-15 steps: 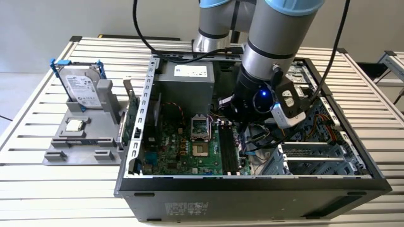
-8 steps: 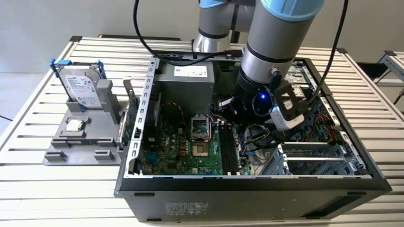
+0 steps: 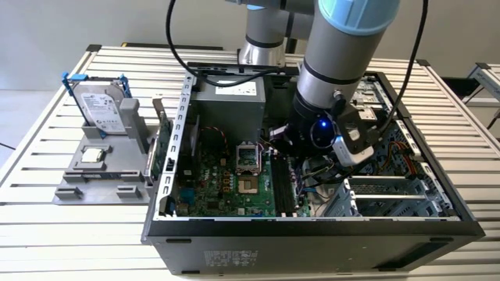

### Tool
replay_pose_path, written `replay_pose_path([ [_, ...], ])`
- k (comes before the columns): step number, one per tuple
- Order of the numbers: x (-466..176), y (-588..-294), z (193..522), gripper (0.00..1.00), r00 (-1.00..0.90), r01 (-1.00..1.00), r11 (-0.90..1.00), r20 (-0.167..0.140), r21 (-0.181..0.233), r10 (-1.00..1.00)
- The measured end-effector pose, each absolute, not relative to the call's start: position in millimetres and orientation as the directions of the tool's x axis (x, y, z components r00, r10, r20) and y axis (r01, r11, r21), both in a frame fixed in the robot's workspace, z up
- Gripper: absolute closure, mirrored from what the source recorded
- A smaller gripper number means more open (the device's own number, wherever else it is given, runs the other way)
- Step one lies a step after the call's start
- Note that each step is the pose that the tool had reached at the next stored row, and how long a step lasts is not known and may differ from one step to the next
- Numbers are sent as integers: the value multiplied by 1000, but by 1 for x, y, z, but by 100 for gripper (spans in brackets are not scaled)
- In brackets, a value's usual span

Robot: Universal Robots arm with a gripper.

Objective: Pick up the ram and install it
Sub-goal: 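Insert the ram into the slot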

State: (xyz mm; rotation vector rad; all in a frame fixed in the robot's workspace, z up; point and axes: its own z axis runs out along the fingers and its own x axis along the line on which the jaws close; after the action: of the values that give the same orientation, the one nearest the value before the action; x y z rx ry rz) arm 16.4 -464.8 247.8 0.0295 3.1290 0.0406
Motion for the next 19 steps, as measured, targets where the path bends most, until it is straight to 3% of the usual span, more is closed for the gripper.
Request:
replay_pose_path([
  [19, 16, -471, 242, 100, -1000, 7, 1000, -12, 26, 8],
])
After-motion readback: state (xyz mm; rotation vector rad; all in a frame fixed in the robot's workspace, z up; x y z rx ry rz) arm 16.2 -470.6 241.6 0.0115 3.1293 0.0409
